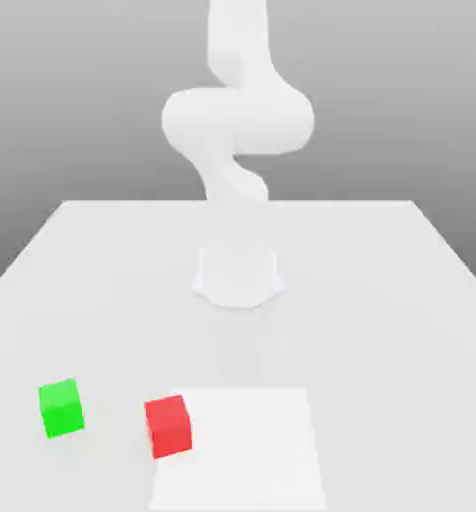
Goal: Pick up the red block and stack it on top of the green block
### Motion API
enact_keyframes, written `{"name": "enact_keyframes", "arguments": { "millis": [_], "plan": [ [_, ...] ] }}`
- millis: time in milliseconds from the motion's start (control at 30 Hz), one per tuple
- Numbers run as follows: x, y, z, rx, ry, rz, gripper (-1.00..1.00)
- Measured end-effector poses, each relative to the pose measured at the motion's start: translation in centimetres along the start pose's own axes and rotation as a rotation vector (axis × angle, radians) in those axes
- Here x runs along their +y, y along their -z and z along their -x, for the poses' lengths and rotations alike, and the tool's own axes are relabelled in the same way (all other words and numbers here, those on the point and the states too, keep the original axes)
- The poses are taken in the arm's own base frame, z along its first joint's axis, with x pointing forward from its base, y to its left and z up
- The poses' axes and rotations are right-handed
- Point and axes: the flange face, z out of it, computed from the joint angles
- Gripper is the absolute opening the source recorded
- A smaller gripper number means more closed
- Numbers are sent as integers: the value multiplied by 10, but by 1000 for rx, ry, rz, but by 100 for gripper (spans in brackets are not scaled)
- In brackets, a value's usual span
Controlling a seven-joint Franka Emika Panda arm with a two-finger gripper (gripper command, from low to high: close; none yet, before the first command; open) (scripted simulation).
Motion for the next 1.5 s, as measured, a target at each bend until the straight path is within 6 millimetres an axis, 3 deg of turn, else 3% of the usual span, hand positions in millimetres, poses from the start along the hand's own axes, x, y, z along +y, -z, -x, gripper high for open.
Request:
{"name": "enact_keyframes", "arguments": {
  "millis": [200,433,567,667,867,900,1133,1333,1500],
  "plan": [
    [47,-138,15,-139,106,162,0],
    [132,-264,63,-336,210,300,0],
    [189,-317,104,-464,260,354,0],
    [234,-346,140,-565,289,383,0],
    [271,-394,180,-604,305,390,0],
    [275,-401,185,-604,306,390,-100],
    [276,-402,186,-605,305,391,-100],
    [253,-359,157,-603,297,393,-100],
    [332,-322,87,-514,-71,501,-100]
  ]
}}
